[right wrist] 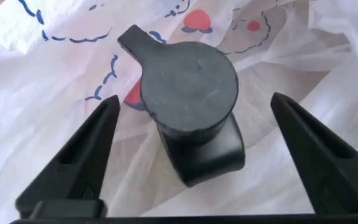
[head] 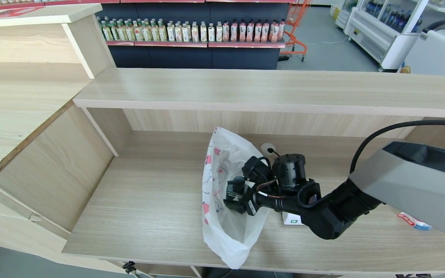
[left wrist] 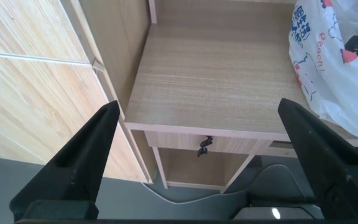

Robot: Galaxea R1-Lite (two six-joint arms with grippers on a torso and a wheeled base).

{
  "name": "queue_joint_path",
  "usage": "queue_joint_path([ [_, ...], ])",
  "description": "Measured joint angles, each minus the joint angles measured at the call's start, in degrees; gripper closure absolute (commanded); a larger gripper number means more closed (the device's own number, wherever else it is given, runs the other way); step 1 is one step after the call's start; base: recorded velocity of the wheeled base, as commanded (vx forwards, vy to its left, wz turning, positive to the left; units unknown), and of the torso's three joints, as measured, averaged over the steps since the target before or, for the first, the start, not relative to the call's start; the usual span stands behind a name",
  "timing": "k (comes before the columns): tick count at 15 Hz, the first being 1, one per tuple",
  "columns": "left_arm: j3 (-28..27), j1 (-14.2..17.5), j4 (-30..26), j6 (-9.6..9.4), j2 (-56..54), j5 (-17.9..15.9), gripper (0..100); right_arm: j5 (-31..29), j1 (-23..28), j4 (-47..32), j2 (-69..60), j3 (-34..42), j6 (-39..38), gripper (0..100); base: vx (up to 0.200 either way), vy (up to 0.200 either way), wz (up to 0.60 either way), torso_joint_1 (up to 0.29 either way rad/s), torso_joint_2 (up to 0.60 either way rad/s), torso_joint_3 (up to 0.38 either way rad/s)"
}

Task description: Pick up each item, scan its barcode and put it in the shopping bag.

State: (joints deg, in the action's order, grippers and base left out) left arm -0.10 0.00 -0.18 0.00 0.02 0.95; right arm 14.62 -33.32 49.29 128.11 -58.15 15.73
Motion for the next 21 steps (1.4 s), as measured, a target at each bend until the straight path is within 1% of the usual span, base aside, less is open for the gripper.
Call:
queue_joint_path([
  [4,0.0,0.0,0.0,0.0,0.0,0.0,0,0.0,0.3,1.1,-5.4,1.5,-9.1,0,0.0,0.0,0.0,0.0,0.0,0.0],
  [6,0.0,0.0,0.0,0.0,0.0,0.0,0,-0.3,1.0,0.1,-10.7,3.8,-11.7,0,0.0,0.0,0.0,0.0,0.0,0.0],
  [7,0.0,0.0,0.0,0.0,0.0,0.0,0,-0.3,1.6,-0.9,-14.6,6.2,-12.3,0,0.0,0.0,0.0,0.0,0.0,0.0],
  [9,0.0,0.0,0.0,0.0,0.0,0.0,0,-1.3,4.1,-5.9,-23.8,12.5,-12.8,0,0.0,0.0,0.0,0.0,0.0,0.0],
  [10,0.0,0.0,0.0,0.0,0.0,0.0,0,-3.3,6.1,-10.8,-29.5,15.8,-13.1,0,0.0,0.0,0.0,0.0,0.0,0.0],
  [11,0.0,0.0,0.0,0.0,0.0,0.0,0,-6.7,8.2,-16.9,-35.0,18.6,-13.9,0,0.0,0.0,0.0,0.0,0.0,0.0],
  [13,0.0,0.0,0.0,0.0,0.0,0.0,0,-13.3,14.2,-29.2,-44.7,23.6,-16.8,0,0.0,0.0,0.0,0.0,0.0,0.0],
  [14,0.0,0.0,0.0,0.0,0.0,0.0,0,-14.8,17.9,-31.6,-48.4,26.5,-18.2,0,0.0,0.0,0.0,0.0,0.0,0.0],
  [15,0.0,0.0,0.0,0.0,0.0,0.0,0,-15.5,20.6,-32.5,-51.2,29.4,-19.1,0,0.0,0.0,0.0,0.0,0.0,0.0],
  [17,0.0,0.0,0.0,0.0,0.0,0.0,0,-15.9,23.2,-33.0,-55.2,33.2,-19.8,0,0.0,0.0,0.0,0.0,0.0,0.0],
  [21,0.0,0.0,0.0,0.0,0.0,0.0,0,-15.8,24.0,-33.0,-57.7,34.2,-20.1,0,0.0,0.0,0.0,0.0,0.0,0.0],
])
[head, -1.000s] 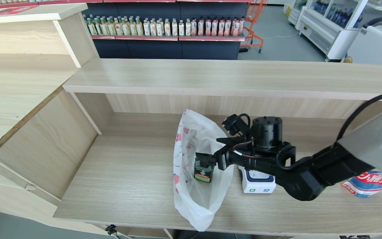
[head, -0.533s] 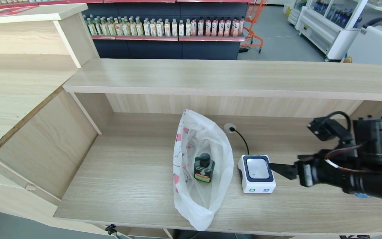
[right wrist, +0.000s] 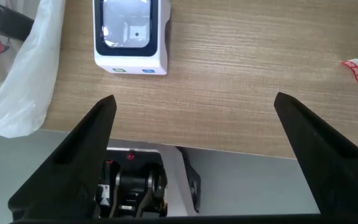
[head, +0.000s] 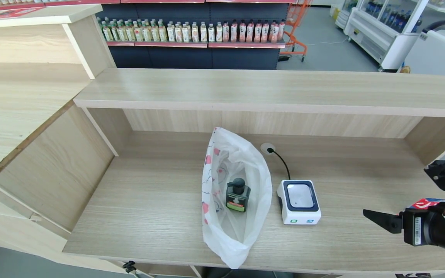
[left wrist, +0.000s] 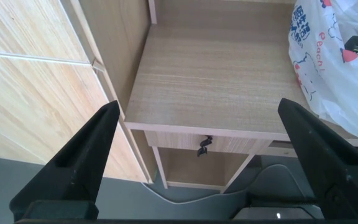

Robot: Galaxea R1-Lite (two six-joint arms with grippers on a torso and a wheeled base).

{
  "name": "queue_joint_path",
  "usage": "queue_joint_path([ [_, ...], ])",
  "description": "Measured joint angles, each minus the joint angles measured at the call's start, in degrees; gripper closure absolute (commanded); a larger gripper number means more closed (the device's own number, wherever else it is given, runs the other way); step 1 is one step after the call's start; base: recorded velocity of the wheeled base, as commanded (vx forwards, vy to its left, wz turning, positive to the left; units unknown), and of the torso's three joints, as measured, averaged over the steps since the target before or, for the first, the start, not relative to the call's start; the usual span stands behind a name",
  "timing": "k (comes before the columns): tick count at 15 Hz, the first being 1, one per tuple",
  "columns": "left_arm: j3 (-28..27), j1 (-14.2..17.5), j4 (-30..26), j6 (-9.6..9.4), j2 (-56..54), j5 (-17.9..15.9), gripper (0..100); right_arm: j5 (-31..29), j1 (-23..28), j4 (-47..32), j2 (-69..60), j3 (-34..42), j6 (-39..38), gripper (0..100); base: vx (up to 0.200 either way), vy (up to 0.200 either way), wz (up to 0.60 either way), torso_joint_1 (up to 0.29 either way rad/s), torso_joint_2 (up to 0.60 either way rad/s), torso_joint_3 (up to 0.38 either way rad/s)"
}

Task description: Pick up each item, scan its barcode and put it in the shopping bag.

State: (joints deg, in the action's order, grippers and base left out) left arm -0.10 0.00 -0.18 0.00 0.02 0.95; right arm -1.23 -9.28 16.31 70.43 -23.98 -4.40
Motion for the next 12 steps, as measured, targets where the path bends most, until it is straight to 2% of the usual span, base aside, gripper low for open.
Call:
queue_joint_path([
  [5,0.0,0.0,0.0,-0.07,0.0,0.0,0,0.0,0.1,-0.2,-0.9,0.2,0.0,0,0.0,0.0,0.0,0.0,0.0,0.0],
  [9,0.0,-0.1,0.0,-0.02,0.0,0.0,0,0.0,0.1,-0.2,-1.1,0.1,-0.7,0,0.0,-0.2,0.0,0.001,0.0,0.005],
  [12,0.0,0.0,0.0,0.0,0.0,0.0,0,0.0,-0.1,-1.6,-1.9,0.0,-5.1,0,0.0,-0.2,0.0,0.006,0.0,0.004],
])
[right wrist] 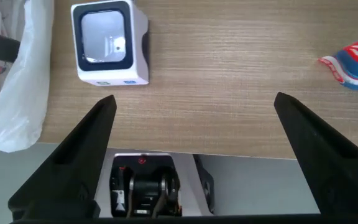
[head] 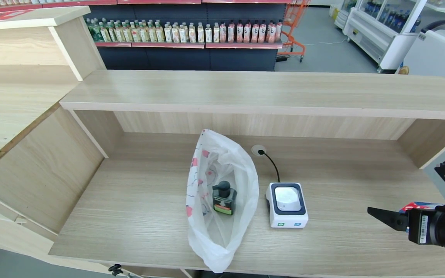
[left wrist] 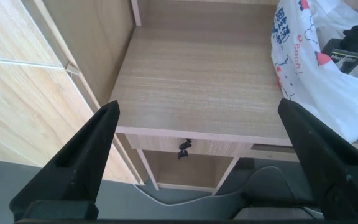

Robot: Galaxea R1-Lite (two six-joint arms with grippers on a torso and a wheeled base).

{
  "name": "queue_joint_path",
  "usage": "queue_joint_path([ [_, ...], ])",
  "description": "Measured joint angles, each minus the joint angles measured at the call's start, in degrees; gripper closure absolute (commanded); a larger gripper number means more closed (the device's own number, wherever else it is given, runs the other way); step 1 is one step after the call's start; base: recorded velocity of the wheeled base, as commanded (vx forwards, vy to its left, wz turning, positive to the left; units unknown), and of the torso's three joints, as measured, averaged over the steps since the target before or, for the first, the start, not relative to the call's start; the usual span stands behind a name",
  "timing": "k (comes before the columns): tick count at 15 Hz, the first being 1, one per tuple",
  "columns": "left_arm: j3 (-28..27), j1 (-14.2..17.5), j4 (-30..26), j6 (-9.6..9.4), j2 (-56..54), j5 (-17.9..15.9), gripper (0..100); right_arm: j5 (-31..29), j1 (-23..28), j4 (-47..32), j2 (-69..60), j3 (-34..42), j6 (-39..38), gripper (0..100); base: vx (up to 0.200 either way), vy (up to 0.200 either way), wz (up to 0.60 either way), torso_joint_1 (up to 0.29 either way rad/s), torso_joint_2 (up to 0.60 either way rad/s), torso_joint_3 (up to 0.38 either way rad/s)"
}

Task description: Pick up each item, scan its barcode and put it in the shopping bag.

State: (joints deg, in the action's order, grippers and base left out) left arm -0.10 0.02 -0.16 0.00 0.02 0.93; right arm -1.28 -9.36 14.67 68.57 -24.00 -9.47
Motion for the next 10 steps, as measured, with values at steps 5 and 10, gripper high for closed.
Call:
queue_joint_path([
  [5,0.0,0.0,0.0,0.07,0.0,0.0,0,0.1,-0.2,-5.3,-2.6,-0.4,-2.9,0,0.0,-0.2,0.0,0.002,0.0,0.004],
  [10,0.0,0.0,0.0,-0.02,0.0,0.0,0,0.1,-0.3,-5.3,-3.4,-0.5,-3.0,0,-0.12,-0.12,0.0,0.003,0.0,0.0],
])
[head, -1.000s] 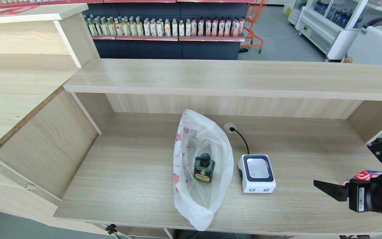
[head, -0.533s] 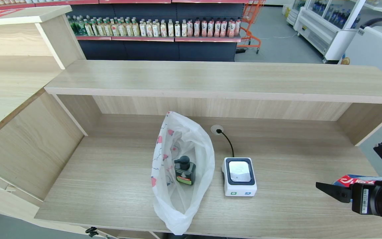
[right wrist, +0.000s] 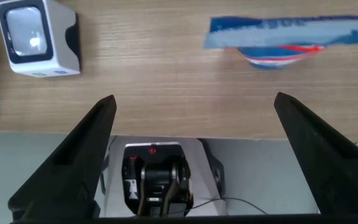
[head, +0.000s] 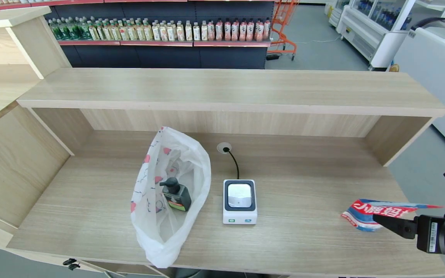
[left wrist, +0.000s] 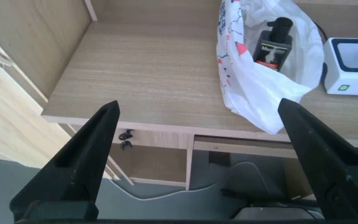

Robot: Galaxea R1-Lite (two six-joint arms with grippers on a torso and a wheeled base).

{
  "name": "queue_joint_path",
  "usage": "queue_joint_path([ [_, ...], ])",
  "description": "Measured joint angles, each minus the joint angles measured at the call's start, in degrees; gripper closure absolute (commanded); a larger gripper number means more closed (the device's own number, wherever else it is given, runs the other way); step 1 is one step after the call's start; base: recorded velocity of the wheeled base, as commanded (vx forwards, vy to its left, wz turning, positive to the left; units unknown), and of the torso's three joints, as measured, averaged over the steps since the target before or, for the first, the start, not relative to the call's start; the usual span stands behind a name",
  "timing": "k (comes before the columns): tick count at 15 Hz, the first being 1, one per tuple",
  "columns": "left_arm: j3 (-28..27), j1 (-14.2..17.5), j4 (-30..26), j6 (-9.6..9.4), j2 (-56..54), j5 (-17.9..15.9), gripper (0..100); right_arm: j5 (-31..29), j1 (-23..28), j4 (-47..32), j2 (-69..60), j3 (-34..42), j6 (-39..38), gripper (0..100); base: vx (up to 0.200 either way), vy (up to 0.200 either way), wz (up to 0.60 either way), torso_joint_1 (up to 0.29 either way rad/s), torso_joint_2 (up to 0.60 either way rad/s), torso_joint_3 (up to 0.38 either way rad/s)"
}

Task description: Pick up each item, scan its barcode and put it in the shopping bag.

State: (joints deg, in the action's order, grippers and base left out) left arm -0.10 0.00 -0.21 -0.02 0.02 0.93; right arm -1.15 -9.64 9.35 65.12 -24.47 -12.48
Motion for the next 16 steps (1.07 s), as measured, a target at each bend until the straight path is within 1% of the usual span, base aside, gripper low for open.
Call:
queue_joint_path([
  [4,0.0,0.0,0.0,0.02,0.0,0.0,0,0.1,0.0,-1.3,-0.8,0.2,0.0,0,0.0,0.0,0.0,0.0,0.0,0.0],
  [7,0.0,0.0,0.0,0.0,0.0,0.0,0,0.3,0.0,-2.1,-1.2,0.2,-0.8,0,-0.2,0.0,0.0,0.001,0.0,0.007],
  [10,0.0,-0.2,0.0,0.0,0.0,0.1,0,0.3,0.0,-2.0,-1.3,0.1,-1.0,0,0.0,0.0,0.0,0.0,0.0,0.0],
  [16,0.0,0.0,0.0,-0.05,0.0,0.0,0,0.3,0.2,-2.8,-1.4,-0.1,-3.6,0,0.0,-0.2,0.0,0.002,0.0,0.0],
])
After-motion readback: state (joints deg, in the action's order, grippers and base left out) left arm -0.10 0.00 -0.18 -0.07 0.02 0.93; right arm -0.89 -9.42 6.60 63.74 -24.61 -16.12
